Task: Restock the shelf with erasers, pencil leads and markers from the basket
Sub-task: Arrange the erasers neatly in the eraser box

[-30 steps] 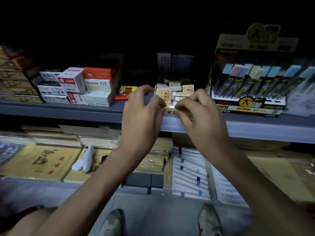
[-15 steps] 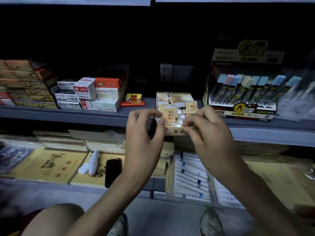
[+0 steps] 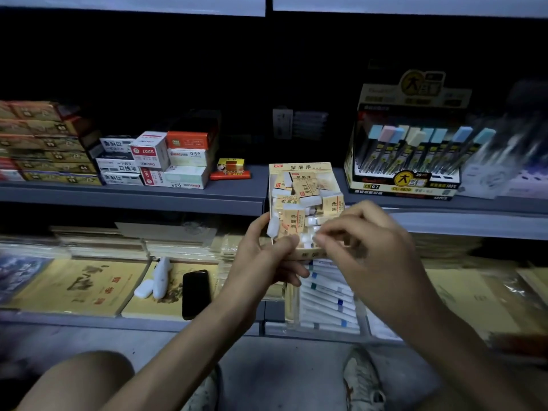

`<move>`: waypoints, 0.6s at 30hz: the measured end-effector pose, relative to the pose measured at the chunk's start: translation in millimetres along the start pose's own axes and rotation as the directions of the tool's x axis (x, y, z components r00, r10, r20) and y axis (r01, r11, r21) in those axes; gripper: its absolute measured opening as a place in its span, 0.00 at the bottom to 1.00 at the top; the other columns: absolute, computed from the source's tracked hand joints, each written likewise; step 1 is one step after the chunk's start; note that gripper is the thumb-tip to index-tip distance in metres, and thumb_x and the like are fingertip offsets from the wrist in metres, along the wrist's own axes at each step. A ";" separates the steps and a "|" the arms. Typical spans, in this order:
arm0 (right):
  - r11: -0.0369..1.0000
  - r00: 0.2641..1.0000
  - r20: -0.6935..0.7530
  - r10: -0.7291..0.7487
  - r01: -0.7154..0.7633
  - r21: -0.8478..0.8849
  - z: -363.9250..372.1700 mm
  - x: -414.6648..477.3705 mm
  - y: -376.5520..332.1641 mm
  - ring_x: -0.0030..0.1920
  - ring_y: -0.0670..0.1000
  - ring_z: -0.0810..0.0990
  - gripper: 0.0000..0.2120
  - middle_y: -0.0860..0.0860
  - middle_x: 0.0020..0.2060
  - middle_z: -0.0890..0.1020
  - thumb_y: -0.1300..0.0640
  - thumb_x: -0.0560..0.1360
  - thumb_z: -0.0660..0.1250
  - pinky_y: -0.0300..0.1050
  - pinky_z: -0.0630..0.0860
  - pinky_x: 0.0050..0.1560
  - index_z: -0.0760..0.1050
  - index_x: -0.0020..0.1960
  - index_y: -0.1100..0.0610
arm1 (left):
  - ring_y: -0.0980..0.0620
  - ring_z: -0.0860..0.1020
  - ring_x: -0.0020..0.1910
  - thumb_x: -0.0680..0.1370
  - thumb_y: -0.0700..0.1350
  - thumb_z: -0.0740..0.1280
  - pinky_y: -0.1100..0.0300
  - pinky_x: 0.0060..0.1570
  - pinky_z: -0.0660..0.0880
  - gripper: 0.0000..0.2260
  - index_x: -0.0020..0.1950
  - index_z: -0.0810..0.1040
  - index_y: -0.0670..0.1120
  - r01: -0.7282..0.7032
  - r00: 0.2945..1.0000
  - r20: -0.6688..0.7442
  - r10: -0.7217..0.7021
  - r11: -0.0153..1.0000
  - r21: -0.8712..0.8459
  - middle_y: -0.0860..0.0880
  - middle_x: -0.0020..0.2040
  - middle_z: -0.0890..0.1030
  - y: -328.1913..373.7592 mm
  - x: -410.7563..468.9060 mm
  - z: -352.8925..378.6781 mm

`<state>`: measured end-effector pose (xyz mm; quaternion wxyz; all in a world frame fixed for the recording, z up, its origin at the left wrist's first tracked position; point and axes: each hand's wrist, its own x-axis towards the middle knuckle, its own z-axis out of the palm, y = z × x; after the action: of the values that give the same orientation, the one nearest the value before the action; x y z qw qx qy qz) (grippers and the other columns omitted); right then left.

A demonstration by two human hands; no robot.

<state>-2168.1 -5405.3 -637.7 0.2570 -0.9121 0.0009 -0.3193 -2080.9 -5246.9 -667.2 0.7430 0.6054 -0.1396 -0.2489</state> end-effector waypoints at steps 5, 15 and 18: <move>0.995 0.994 0.056 0.097 -0.095 -0.035 -7.3 58.2 -10.9 0.48 0.37 0.74 0.10 0.38 0.48 0.75 0.50 0.80 0.69 0.30 0.65 0.46 0.83 0.60 0.48 | 0.41 0.83 0.38 0.82 0.35 0.66 0.51 0.39 0.82 0.24 0.75 0.70 0.55 -0.017 0.998 0.054 0.017 1.000 0.011 0.39 0.48 0.87 -5.1 -11.1 -2.8; 0.947 0.835 0.495 0.240 -0.089 -0.310 29.6 141.7 -5.9 0.52 0.49 0.81 0.12 0.48 0.53 0.83 0.48 0.75 0.76 0.47 0.79 0.51 0.84 0.57 0.50 | 0.39 0.83 0.38 0.80 0.36 0.69 0.52 0.37 0.82 0.26 0.75 0.71 0.56 0.006 0.994 0.107 -0.003 0.999 -0.033 0.39 0.48 0.87 -1.9 -14.6 -10.8; 0.961 0.826 0.521 0.214 -0.084 -0.263 25.3 146.7 -4.6 0.47 0.46 0.83 0.07 0.45 0.44 0.83 0.51 0.74 0.76 0.42 0.76 0.43 0.83 0.50 0.51 | 0.39 0.83 0.38 0.80 0.37 0.70 0.52 0.38 0.82 0.26 0.75 0.71 0.56 0.015 0.993 0.115 -0.010 0.999 -0.049 0.40 0.50 0.87 0.4 -13.6 -11.4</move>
<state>-2037.3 -5413.8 -566.9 0.1642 -0.9855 0.0362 -0.0237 -2086.4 -5230.1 -668.1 0.7469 0.5724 -0.1721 -0.2914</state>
